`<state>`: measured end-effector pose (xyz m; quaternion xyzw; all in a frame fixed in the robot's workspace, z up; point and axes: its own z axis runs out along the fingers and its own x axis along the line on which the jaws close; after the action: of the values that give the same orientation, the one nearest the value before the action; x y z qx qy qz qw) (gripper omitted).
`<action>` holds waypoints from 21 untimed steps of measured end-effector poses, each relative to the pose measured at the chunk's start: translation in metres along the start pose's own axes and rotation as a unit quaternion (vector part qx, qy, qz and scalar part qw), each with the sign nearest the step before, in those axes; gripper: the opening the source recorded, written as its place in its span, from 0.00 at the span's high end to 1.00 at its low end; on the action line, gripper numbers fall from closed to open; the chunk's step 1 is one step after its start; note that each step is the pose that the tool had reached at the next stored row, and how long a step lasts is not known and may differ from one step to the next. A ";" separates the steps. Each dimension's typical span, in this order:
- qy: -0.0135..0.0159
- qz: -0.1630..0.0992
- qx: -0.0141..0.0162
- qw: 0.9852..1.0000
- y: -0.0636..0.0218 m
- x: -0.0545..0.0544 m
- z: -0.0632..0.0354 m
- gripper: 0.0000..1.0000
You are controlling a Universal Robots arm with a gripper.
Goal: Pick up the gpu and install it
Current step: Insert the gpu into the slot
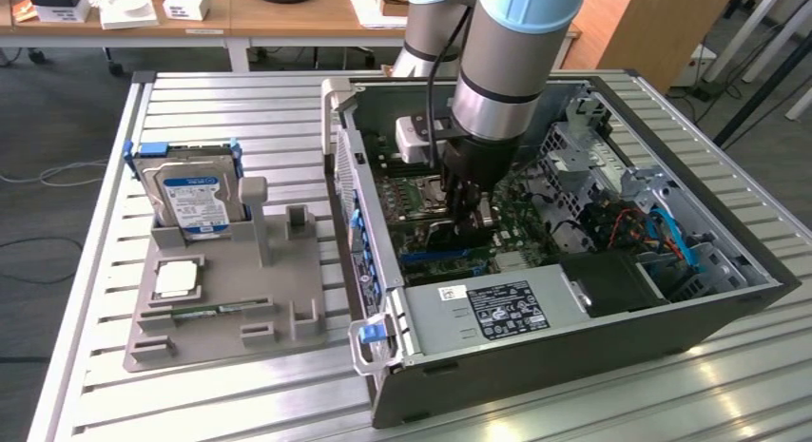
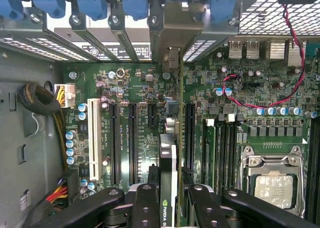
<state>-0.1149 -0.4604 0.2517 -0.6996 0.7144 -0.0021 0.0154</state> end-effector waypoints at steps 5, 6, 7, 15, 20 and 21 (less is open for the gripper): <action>0.000 0.000 0.000 1.000 0.0000 0.000 0.0000 0.73; 0.000 0.000 0.000 1.000 0.0000 0.000 0.0000 0.73; 0.000 0.000 0.000 1.000 0.0000 0.000 0.0000 0.73; 0.000 0.000 0.000 1.000 0.0000 0.000 0.0013 0.73; 0.000 0.000 0.000 1.000 0.0001 0.000 0.0020 0.73; 0.000 0.000 0.000 1.000 0.0001 0.000 0.0020 0.73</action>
<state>-0.1150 -0.4602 0.2497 -0.6996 0.7144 -0.0021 0.0154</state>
